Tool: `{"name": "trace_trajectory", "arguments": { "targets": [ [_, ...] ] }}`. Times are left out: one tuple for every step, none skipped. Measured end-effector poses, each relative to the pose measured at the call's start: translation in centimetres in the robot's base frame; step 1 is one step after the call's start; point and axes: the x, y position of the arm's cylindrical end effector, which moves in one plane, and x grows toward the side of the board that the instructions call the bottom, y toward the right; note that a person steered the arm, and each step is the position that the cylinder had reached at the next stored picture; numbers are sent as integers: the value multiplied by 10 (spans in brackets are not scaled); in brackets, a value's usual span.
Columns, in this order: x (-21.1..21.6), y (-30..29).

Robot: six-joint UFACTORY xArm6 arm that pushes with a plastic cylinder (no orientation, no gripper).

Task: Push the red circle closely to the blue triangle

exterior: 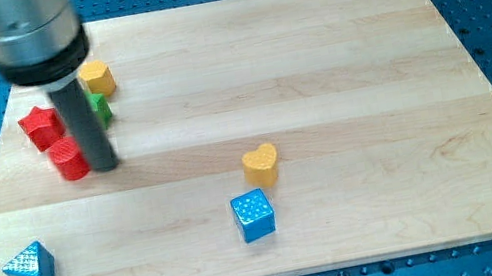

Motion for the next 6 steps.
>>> {"name": "trace_trajectory", "arguments": {
  "targets": [
    [-38, 13],
    [-39, -44],
    [20, -73],
    [66, -72],
    [24, -72],
    [-7, -57]
  ]
}}
